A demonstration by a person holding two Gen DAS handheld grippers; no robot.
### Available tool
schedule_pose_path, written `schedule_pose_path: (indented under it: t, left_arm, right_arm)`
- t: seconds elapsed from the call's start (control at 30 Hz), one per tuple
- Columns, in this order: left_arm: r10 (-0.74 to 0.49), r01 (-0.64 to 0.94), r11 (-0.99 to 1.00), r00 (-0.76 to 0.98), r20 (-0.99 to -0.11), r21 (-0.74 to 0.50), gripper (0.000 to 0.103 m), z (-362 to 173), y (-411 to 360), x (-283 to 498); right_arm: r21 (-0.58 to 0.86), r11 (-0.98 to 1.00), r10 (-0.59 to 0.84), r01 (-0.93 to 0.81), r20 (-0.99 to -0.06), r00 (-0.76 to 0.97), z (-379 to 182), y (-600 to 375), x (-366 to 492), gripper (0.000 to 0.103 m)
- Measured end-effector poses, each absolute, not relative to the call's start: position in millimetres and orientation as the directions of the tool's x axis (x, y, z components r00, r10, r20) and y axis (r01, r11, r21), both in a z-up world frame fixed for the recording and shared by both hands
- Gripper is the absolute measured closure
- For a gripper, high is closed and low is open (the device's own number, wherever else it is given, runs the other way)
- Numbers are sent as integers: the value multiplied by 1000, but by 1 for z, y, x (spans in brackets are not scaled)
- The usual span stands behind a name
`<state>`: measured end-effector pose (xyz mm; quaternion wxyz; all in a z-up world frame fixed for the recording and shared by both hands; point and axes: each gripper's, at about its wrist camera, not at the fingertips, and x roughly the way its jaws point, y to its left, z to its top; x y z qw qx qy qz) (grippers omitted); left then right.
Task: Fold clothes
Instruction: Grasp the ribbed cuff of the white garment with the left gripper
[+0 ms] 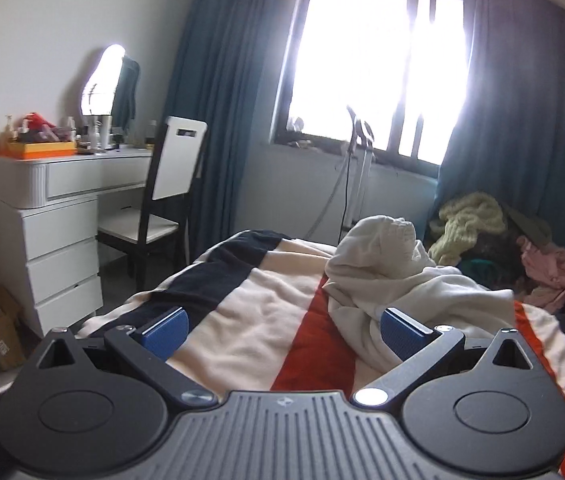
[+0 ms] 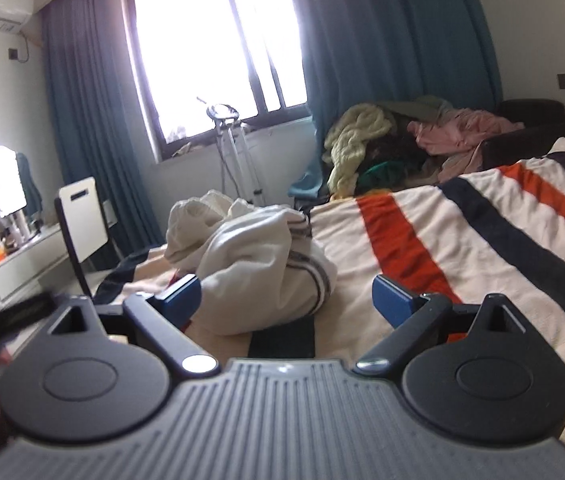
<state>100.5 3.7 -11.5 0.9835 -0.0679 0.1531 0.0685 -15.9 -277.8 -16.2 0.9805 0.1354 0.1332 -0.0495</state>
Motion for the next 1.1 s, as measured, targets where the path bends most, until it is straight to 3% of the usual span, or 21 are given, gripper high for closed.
schedule_pose_path:
  t: [0.17, 0.43, 0.53, 0.57, 0.63, 0.67, 0.8, 0.87, 1.1]
  left_arm:
    - [20, -40, 998, 929, -370, -49, 0, -3, -30, 202]
    - [26, -15, 999, 928, -373, 31, 3, 1, -85, 345]
    - [39, -45, 999, 894, -445, -4, 15, -7, -88, 398]
    - [36, -55, 998, 879, -475, -25, 28, -10, -86, 413]
    - [29, -84, 993, 858, -513, -84, 46, -15, -80, 435]
    - [25, -105, 987, 854, -520, -125, 63, -15, -75, 441]
    - [-24, -113, 967, 852, -522, -227, 72, 2, -54, 444]
    - [-46, -85, 969, 861, -506, -232, 86, 19, -43, 425]
    - [-130, 39, 976, 896, -425, -215, 90, 92, -23, 323]
  right_arm:
    - [224, 961, -94, 162, -285, 954, -33, -279, 6, 9]
    - [349, 919, -35, 182, -389, 921, -75, -295, 62, 9]
    - [358, 915, -25, 185, -408, 913, -86, -296, 74, 9]
    - [361, 914, -22, 186, -413, 911, -90, -297, 78, 9]
    - [366, 910, -22, 195, -426, 904, -95, -298, 84, 9]
    - [368, 908, -23, 200, -434, 901, -98, -299, 87, 9]
    - [370, 905, -28, 211, -443, 896, -102, -300, 92, 9]
    - [364, 907, -35, 211, -436, 899, -102, -299, 92, 9]
    - [317, 926, -84, 204, -354, 932, -87, -297, 75, 9]
